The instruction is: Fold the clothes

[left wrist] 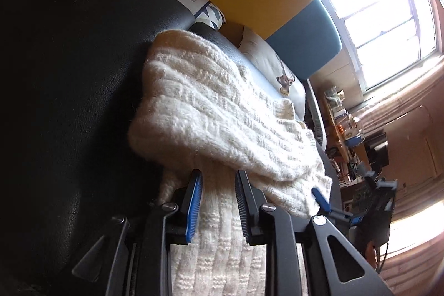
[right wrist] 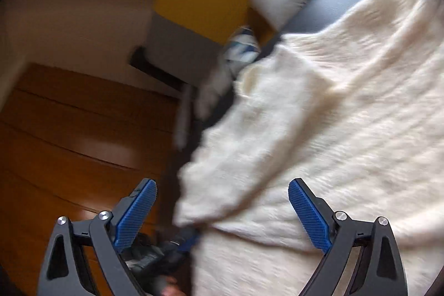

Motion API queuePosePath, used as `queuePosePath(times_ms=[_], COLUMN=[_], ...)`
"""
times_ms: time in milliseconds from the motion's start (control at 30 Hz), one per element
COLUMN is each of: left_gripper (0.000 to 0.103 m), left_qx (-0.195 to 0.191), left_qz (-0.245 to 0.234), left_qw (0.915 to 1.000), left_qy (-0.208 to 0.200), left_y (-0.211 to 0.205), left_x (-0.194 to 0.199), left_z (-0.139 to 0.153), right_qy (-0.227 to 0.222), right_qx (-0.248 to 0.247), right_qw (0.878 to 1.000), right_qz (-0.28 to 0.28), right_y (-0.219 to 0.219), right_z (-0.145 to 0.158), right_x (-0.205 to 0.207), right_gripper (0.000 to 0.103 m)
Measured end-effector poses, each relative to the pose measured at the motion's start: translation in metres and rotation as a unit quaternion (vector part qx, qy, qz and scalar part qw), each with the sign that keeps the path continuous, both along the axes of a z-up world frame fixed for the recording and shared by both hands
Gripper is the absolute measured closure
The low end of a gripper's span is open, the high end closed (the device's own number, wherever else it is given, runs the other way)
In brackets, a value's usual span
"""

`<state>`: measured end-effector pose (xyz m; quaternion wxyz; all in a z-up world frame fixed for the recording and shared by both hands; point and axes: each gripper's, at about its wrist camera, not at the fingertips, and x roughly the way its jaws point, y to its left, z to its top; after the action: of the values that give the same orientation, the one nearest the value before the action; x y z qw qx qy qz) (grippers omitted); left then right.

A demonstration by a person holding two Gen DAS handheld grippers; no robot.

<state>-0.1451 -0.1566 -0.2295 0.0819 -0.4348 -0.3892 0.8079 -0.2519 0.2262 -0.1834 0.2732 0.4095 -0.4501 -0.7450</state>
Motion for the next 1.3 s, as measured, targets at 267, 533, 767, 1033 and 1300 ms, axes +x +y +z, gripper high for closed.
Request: queuePosePath(times_ms=[267, 533, 767, 1033, 1300], left_gripper=[0.079, 0.079, 0.079, 0.079, 0.079], left_qx=[0.015, 0.029, 0.035, 0.03, 0.035], left_qz=[-0.009, -0.015, -0.012, -0.014, -0.016], left_qw=[0.9998, 0.9994, 0.9993, 0.9994, 0.9992], left_qy=[0.006, 0.01, 0.011, 0.012, 0.008], left_y=[-0.003, -0.005, -0.005, -0.002, -0.007], left_x=[0.0, 0.0, 0.001, -0.001, -0.003], left_z=[-0.007, -0.012, -0.013, -0.013, -0.014], right_qy=[-0.021, 0.054, 0.023, -0.009, 0.0], right_qx=[0.117, 0.155, 0.065, -0.009, 0.006], right_qw=[0.99, 0.985, 0.995, 0.997, 0.992], right_qz=[-0.076, -0.058, -0.072, -0.081, -0.128], right_y=[-0.033, -0.056, -0.026, -0.02, -0.004], right_z=[-0.001, 0.002, -0.005, -0.028, -0.02], right_x=[-0.01, 0.01, -0.006, -0.007, 0.009], right_gripper=[0.006, 0.0, 0.0, 0.093, 0.051])
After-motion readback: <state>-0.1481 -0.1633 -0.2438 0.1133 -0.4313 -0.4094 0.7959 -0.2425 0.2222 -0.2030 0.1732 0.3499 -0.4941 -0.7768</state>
